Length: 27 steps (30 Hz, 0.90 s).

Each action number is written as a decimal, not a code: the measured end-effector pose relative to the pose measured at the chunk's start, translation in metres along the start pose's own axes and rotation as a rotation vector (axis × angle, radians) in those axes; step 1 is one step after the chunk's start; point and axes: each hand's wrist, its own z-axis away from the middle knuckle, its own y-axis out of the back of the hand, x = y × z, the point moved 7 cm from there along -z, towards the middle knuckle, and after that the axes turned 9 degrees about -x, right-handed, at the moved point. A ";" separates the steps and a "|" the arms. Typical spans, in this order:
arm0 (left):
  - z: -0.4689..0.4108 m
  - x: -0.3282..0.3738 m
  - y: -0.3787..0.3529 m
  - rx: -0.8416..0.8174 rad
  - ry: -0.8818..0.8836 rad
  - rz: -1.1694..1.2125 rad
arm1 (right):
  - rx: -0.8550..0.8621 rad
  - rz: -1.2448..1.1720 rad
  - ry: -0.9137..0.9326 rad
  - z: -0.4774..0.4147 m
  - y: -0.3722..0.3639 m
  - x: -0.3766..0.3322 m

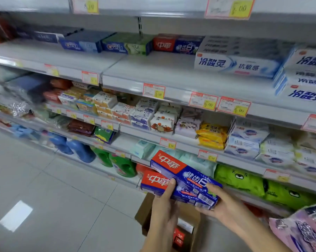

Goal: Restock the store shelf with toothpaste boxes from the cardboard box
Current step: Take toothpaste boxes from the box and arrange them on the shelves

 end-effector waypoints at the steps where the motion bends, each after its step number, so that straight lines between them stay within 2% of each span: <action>1: 0.004 0.007 -0.009 -0.018 -0.007 -0.020 | -0.017 -0.006 0.017 0.004 -0.006 -0.008; 4: 0.010 0.035 -0.036 -0.062 -0.066 -0.091 | -0.056 0.022 0.083 0.018 -0.025 -0.034; 6: 0.013 0.055 -0.051 -0.092 -0.088 -0.148 | 0.010 0.163 0.078 0.029 -0.032 -0.050; 7: 0.013 0.063 -0.057 -0.115 -0.079 -0.179 | 0.094 0.017 0.053 0.036 -0.034 -0.059; 8: 0.013 0.072 -0.065 -0.139 -0.069 -0.207 | 0.155 0.030 0.063 0.044 -0.032 -0.068; 9: 0.014 0.081 -0.074 -0.168 -0.062 -0.236 | 0.128 0.065 0.121 0.047 -0.036 -0.080; 10: 0.016 0.089 -0.084 -0.196 -0.055 -0.267 | 0.025 0.266 0.236 0.050 -0.047 -0.096; 12: 0.021 0.103 -0.106 -0.261 -0.051 -0.309 | -0.022 0.379 0.321 0.064 -0.058 -0.114; 18: 0.039 0.134 -0.171 -0.474 -0.119 -0.404 | 0.024 0.662 0.578 0.115 -0.119 -0.158; 22: 0.040 0.161 -0.192 -0.470 -0.263 -0.480 | 0.021 0.786 0.605 0.124 -0.150 -0.174; 27: 0.026 0.206 -0.212 -0.462 -0.356 -0.516 | 0.112 0.904 0.604 0.094 -0.179 -0.210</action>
